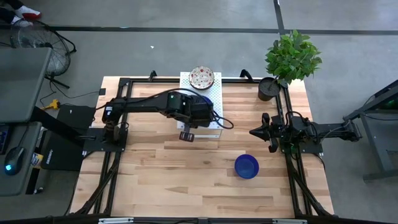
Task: Pick & Place Mini bowls
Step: Stack the left violet bowl on top of the violet bowl on the shelf
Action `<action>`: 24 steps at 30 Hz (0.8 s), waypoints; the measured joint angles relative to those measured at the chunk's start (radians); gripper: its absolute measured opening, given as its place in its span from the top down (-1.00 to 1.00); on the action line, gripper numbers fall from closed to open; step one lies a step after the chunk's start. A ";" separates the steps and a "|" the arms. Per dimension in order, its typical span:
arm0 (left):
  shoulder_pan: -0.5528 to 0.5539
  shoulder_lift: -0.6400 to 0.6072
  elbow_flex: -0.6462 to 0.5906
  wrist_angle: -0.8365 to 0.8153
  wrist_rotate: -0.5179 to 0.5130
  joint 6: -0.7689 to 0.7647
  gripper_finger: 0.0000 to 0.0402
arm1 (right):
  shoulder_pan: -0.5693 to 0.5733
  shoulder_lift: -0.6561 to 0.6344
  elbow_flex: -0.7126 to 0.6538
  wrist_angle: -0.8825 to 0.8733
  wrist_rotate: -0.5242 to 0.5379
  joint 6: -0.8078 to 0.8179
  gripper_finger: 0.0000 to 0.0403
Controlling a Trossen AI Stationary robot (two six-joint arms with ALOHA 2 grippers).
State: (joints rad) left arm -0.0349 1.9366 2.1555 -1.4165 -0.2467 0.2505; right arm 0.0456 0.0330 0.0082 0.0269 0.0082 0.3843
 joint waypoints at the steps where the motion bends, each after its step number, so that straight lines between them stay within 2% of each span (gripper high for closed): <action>1: 0.004 0.000 0.000 0.000 -0.001 -0.018 1.00 | 0.000 0.000 0.000 0.000 0.000 0.000 1.00; 8: 0.012 0.000 0.000 -0.006 -0.007 -0.148 1.00 | 0.000 0.000 0.000 0.000 0.000 0.000 1.00; 24: 0.044 0.075 0.004 0.053 0.011 -0.147 1.00 | 0.000 0.000 0.000 0.000 0.000 0.000 1.00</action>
State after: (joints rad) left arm 0.0093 2.0113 2.1593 -1.3639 -0.2353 0.1040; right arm 0.0459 0.0330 0.0079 0.0269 0.0080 0.3843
